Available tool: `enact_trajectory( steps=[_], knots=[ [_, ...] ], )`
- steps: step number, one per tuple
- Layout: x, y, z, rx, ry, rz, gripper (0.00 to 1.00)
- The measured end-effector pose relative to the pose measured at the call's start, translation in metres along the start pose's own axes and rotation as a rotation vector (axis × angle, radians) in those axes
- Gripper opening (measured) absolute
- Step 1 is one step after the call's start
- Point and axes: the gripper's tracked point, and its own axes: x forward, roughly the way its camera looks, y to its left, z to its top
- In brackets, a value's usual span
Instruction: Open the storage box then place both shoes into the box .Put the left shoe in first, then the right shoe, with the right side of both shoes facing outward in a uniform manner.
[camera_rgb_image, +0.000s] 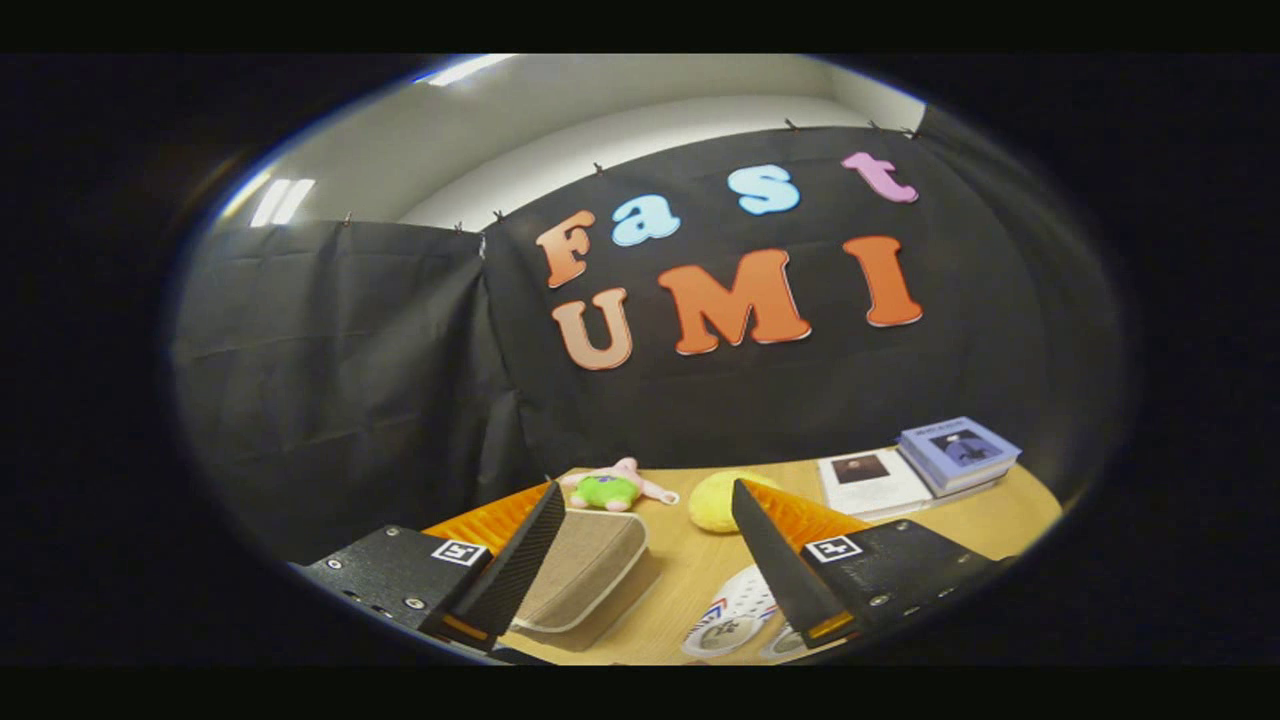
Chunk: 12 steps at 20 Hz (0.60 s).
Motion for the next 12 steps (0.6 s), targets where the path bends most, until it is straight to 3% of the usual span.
enact_trajectory(
  steps=[6,12],
  knots=[
    [0.03,0.034,-0.082,0.404,0.262,0.238,0.98],
    [0.048,0.033,-0.133,0.583,0.354,0.293,0.96]
  ],
)
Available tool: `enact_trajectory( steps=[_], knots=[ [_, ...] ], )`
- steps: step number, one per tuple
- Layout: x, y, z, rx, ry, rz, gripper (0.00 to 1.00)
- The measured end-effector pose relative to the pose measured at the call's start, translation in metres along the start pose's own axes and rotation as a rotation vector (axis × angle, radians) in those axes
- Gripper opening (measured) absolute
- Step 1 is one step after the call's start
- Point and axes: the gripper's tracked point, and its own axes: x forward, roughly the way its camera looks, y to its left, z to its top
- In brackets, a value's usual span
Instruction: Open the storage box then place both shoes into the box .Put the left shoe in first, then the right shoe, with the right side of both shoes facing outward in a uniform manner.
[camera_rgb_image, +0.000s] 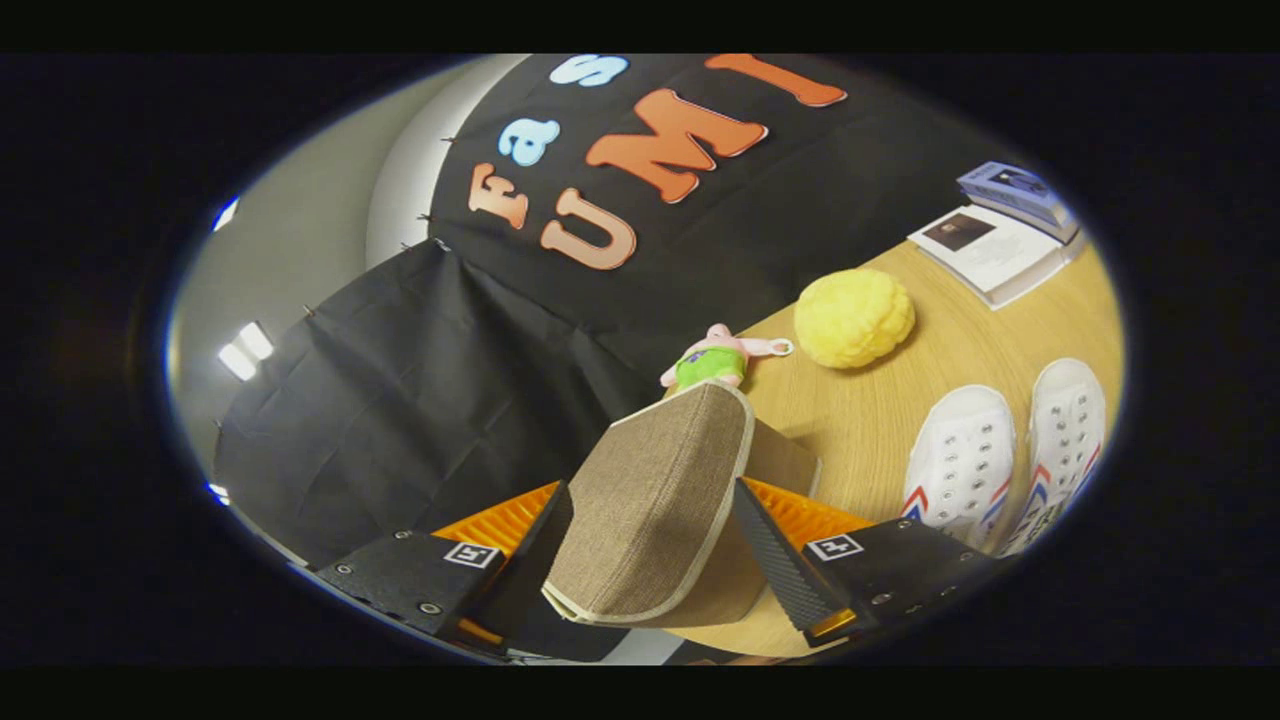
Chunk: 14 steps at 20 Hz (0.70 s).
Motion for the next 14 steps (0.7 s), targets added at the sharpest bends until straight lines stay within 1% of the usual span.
enact_trajectory(
  steps=[4,8,12,14],
  knots=[
    [0.011,-0.022,-0.016,0.129,0.013,0.023,0.96],
    [0.023,-0.021,-0.03,0.27,0.042,0.116,0.96],
    [0.03,-0.015,-0.038,0.335,0.049,0.181,0.96],
    [0.026,-0.007,-0.036,0.369,0.049,0.235,0.95]
  ],
)
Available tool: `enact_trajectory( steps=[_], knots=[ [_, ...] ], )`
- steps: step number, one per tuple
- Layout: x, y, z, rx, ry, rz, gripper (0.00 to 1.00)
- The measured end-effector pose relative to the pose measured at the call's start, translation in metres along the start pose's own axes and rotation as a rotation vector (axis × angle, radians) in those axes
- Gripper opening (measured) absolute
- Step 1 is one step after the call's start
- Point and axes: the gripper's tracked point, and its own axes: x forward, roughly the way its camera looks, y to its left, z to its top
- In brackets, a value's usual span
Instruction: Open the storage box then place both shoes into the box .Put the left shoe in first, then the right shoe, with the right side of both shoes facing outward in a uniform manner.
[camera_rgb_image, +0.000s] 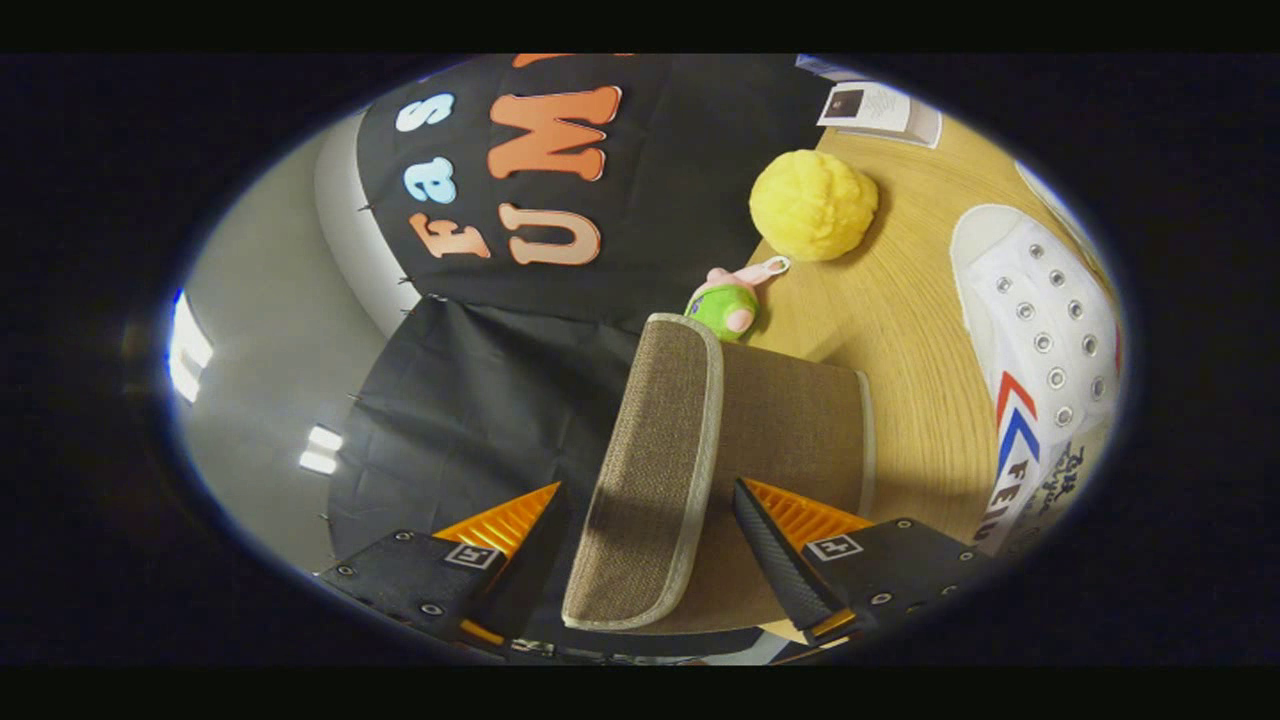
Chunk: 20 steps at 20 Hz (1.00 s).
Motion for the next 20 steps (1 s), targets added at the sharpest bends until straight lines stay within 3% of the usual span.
enact_trajectory(
  steps=[5,7,12,17,20],
  knots=[
    [-0.005,0.009,0.007,0.048,-0.017,0.049,0.76],
    [-0.008,0.018,0.011,0.06,-0.03,0.091,0.73],
    [-0.006,0.028,0.006,0.056,-0.036,0.146,0.49],
    [0.007,0.009,-0.002,0.044,-0.036,0.055,0.26],
    [0.009,0.01,0.001,0.073,-0.052,0.058,0.15]
  ],
)
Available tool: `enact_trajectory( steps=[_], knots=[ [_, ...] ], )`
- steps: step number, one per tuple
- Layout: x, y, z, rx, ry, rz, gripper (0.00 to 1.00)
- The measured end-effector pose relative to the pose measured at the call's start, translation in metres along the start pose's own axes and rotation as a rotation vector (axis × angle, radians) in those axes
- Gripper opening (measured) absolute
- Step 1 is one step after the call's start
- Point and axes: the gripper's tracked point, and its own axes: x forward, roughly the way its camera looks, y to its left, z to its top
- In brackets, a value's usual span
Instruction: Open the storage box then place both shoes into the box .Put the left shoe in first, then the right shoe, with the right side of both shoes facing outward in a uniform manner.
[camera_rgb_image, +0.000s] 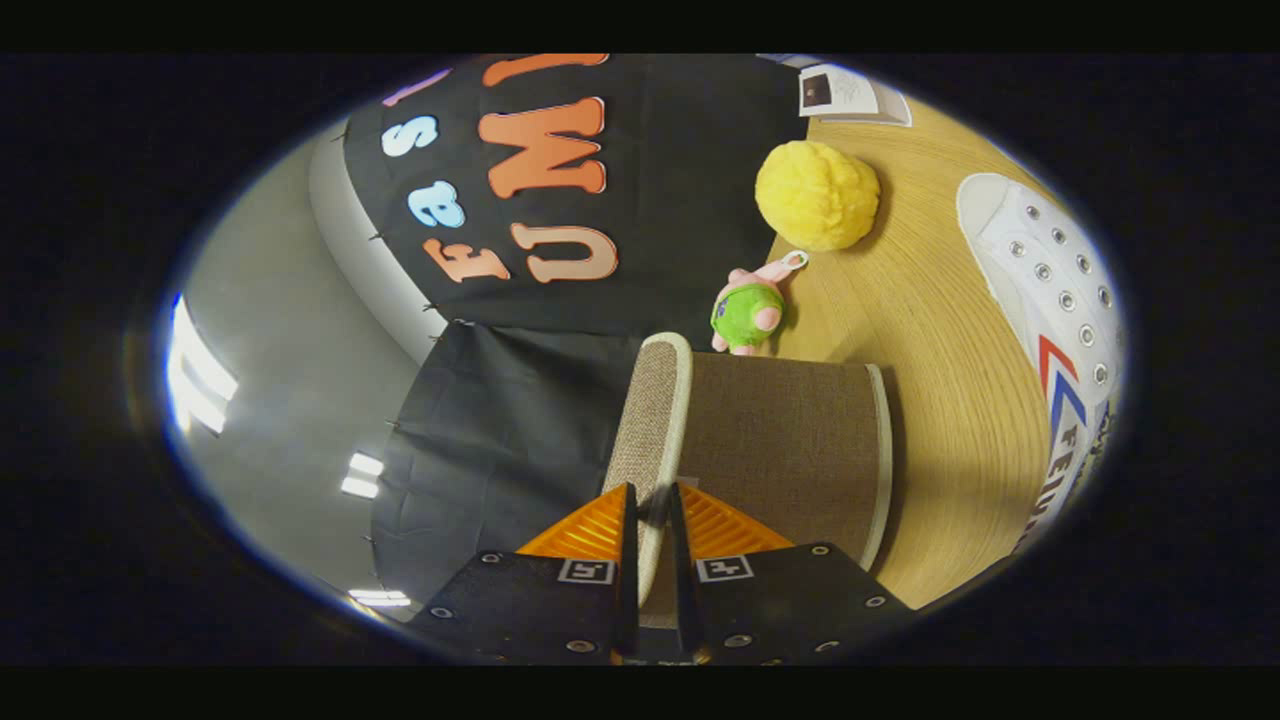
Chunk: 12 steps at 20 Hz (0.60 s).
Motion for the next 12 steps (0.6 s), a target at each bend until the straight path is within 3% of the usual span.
enact_trajectory(
  steps=[5,12],
  knots=[
    [0.003,0.009,-0.007,-0.027,0.018,0.022,0.07],
    [0.004,0.025,-0.017,-0.159,0.03,0.017,0.06]
  ],
)
